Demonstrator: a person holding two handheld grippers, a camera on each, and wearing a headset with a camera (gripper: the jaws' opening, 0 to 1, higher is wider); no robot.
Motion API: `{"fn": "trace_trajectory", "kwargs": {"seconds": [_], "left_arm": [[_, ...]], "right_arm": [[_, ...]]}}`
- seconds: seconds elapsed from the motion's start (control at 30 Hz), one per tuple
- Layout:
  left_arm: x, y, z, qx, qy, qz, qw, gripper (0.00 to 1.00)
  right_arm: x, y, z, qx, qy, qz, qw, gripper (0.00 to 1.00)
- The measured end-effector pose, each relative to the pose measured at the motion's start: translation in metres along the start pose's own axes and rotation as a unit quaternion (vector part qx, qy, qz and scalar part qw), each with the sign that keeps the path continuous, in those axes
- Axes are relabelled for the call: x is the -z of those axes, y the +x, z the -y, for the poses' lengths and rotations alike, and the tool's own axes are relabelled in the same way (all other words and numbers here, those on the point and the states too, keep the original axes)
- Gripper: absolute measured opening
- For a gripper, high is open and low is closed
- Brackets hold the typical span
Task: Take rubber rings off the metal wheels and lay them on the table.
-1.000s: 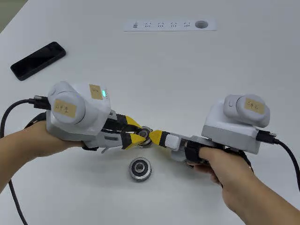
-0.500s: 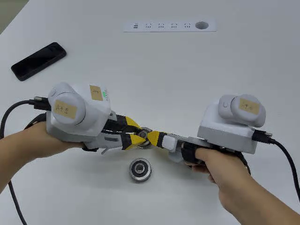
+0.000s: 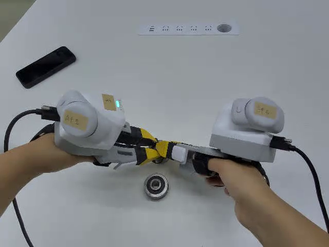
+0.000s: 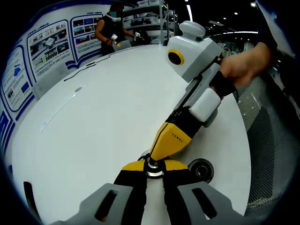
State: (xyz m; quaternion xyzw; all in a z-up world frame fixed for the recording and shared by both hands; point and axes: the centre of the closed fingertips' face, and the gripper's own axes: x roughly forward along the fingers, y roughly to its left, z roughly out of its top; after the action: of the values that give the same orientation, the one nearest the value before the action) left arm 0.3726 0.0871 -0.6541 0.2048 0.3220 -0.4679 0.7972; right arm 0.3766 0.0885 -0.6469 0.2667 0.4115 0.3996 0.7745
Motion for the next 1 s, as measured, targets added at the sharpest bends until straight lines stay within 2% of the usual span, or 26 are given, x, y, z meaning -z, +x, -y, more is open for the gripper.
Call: {"fn": "trace_trajectory", "kwargs": {"seconds": [0.27, 0.43, 0.6, 0.73, 0.83, 0.9, 1.0], "left_arm": [[0.0, 0.0, -0.001, -0.001, 0.004, -0.002, 1.0, 0.12], [0.0, 0.001, -0.001, 0.0, 0.009, -0.011, 0.9999, 0.13], [0.0, 0.001, -0.002, 0.0, -0.007, -0.004, 1.0, 0.13], [0.0, 0.001, -0.002, -0.007, 0.004, -0.004, 1.0, 0.13], [-0.002, 0.001, -0.003, -0.011, -0.005, -0.005, 0.9999, 0.13], [-0.003, 0.001, -0.002, -0.014, 0.004, -0.008, 0.9999, 0.13], [-0.003, -0.001, -0.002, -0.018, -0.002, -0.005, 0.9998, 0.14]], "right_arm": [[-0.001, -0.001, 0.0, 0.0, 0.01, 0.003, 0.9999, 0.01], [-0.003, -0.004, 0.0, -0.002, 0.023, 0.01, 0.9997, 0.01], [-0.004, -0.006, 0.001, 0.0, 0.032, 0.011, 0.9994, 0.01], [-0.004, -0.009, 0.004, 0.003, 0.04, 0.012, 0.9991, 0.01], [-0.003, -0.01, 0.004, 0.004, 0.045, 0.013, 0.9989, 0.02], [-0.004, -0.011, 0.004, 0.004, 0.048, 0.014, 0.9987, 0.02], [-0.003, -0.011, 0.002, 0.001, 0.054, 0.015, 0.9984, 0.02]]}}
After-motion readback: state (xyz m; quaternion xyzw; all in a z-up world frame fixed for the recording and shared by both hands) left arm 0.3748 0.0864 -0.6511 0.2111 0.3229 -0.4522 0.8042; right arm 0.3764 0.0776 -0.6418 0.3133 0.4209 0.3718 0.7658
